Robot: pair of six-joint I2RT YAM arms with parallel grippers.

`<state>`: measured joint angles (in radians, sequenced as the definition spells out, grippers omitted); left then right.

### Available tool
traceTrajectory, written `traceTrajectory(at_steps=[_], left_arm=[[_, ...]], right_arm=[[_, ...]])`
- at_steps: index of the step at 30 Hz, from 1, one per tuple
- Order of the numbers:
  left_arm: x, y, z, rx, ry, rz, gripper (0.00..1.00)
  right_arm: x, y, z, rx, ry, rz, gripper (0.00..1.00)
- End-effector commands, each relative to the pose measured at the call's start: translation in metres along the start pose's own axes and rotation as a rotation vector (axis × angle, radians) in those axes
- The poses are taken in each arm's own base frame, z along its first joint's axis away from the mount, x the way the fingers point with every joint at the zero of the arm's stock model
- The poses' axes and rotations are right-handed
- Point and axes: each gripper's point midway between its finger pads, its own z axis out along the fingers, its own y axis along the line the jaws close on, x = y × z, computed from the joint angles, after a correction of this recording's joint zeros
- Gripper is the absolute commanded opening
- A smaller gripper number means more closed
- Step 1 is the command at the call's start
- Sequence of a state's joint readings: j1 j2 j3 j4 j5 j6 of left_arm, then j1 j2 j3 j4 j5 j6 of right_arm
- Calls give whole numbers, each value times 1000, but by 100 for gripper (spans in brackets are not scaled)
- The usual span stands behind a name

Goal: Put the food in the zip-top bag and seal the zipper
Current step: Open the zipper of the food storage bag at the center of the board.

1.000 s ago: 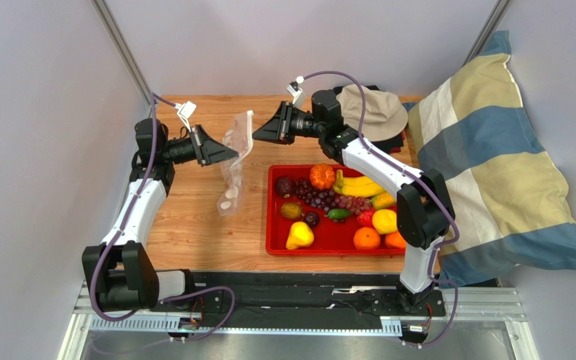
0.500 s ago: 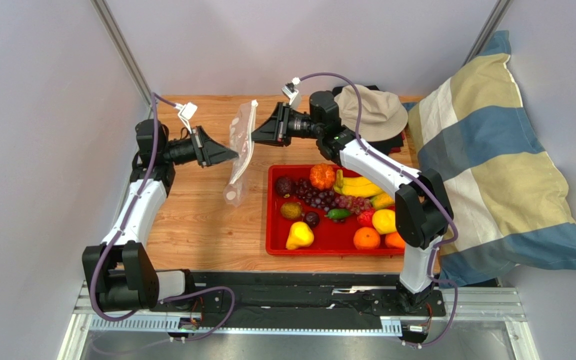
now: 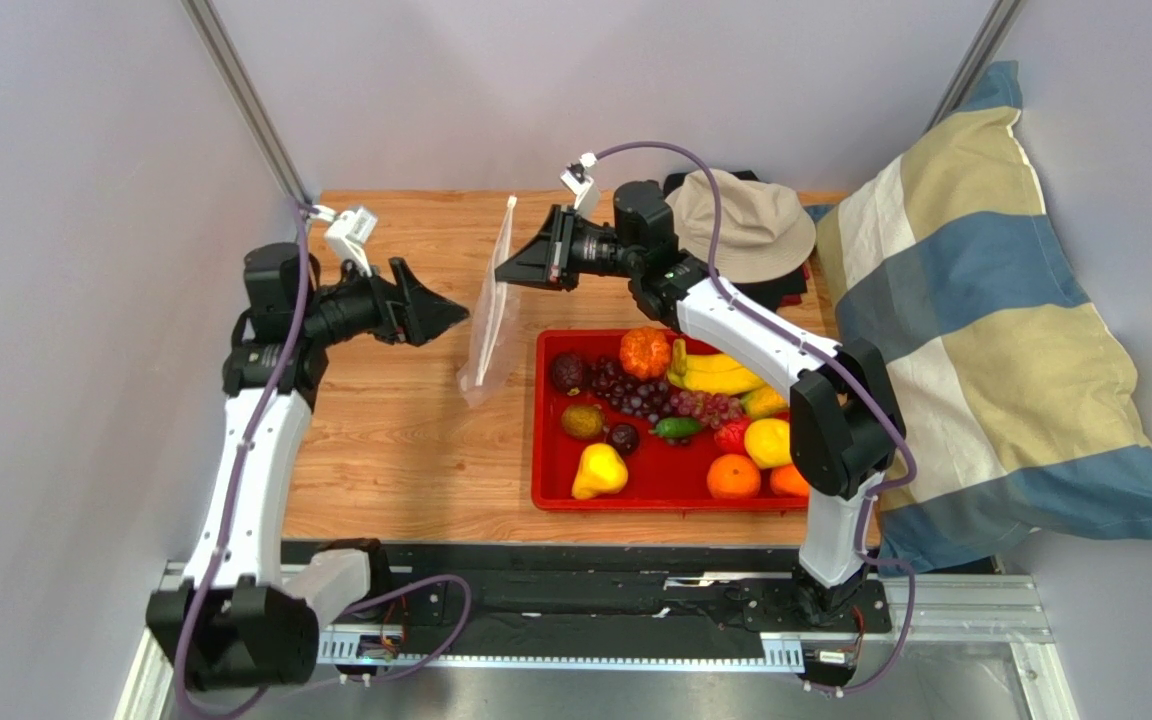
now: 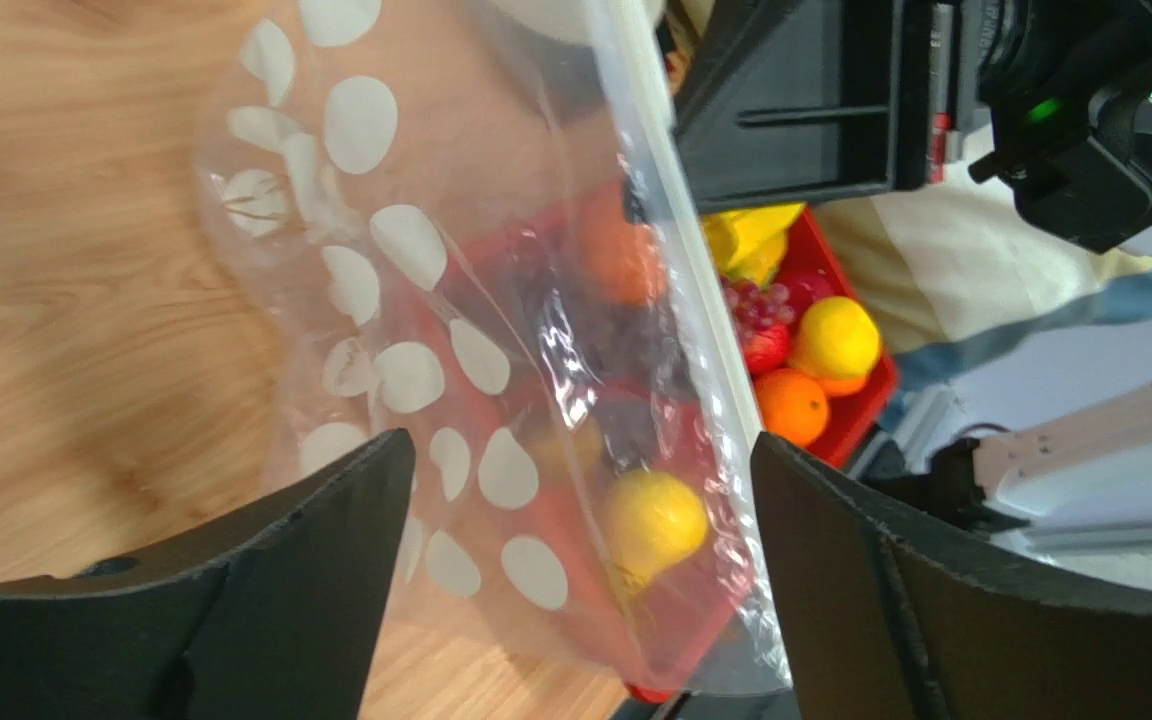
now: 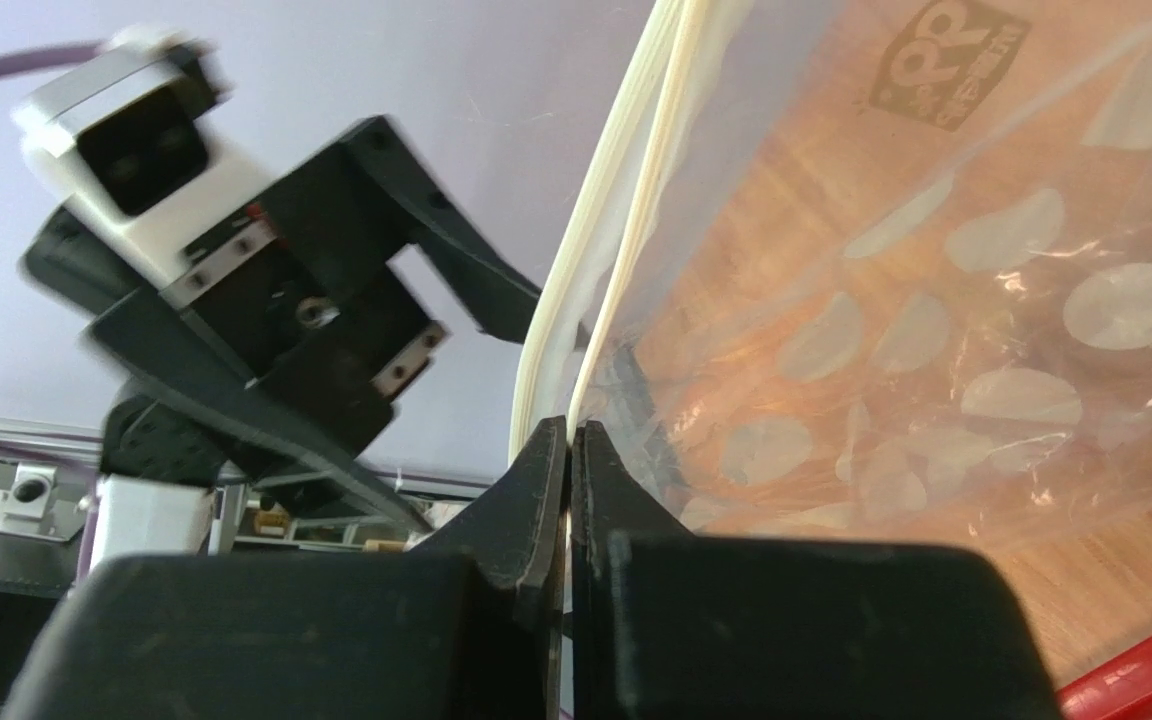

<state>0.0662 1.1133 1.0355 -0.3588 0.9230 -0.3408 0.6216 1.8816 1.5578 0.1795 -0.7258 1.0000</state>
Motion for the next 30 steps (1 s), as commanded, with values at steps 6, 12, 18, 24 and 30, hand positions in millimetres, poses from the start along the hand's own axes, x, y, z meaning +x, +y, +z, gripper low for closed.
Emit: traceTrajectory(at_steps=[6,12,18,24,30], left_arm=[[-18,-14,-31,-197,-21,211,99],[-26,2,-29,-349,-23,271,99],[-25,20,-28,-435,10,253,77],[-19,42,-38,-559,63,260,56],[-13,47,-35,-553,91,271,49]], right_arm=[[2,33,25,-56,-51,-126,0],[21,42,35,-64,-16,-205,0],[35,44,37,-55,2,-245,0],[30,35,34,26,-28,-269,0],[34,27,36,42,-10,-243,0]])
